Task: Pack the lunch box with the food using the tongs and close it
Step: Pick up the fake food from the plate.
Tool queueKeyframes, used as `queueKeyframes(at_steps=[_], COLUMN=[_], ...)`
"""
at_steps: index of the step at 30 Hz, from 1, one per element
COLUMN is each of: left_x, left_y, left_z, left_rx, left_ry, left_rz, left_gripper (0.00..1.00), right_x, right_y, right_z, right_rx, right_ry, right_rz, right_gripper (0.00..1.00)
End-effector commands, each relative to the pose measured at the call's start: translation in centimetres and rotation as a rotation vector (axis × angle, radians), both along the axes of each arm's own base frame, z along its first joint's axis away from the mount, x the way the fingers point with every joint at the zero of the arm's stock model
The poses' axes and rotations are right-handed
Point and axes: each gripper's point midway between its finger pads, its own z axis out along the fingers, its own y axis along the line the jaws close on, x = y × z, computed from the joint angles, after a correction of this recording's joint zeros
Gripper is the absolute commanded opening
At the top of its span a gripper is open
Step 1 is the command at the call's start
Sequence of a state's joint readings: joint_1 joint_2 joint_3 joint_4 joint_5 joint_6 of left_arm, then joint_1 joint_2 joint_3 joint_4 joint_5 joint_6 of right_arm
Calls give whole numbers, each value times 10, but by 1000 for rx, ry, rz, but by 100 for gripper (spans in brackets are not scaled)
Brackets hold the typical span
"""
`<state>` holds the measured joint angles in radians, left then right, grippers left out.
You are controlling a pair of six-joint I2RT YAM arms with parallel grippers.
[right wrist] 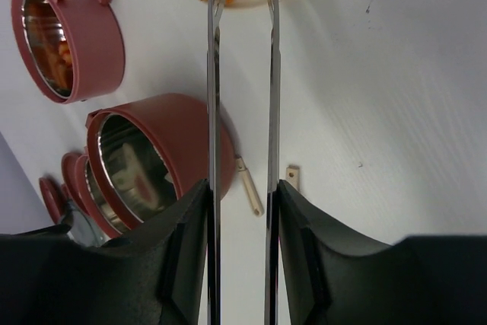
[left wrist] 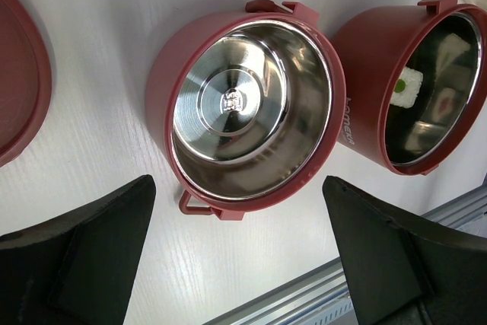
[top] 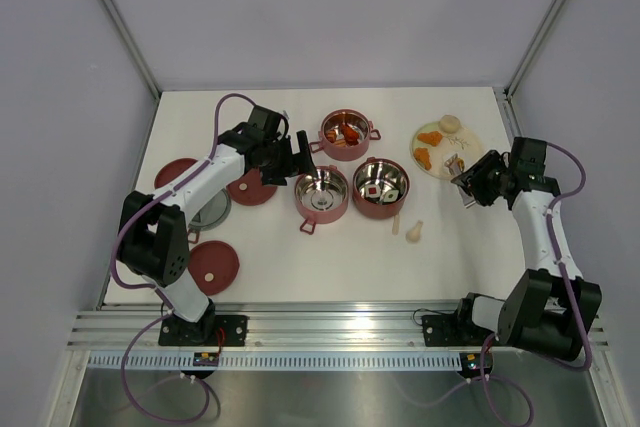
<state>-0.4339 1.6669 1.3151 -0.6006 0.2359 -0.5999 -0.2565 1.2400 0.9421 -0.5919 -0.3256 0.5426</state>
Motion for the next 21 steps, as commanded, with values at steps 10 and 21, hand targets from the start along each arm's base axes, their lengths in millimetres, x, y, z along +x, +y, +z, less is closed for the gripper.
queueKeyframes(at_steps=[10,21], left_x=[1,1], left_y=[-5,-4], left_z=[13,12], left_rx=[-21,-15], left_ry=[-50,-49], left_rz=[-21,-21], left_gripper=[96,96], right_x=[5,23], right_y=[13,10], right_z=[8,16], right_rx=[273,372], right_ry=[-114,-169], right_rz=[-267,-358], right_gripper=[47,47])
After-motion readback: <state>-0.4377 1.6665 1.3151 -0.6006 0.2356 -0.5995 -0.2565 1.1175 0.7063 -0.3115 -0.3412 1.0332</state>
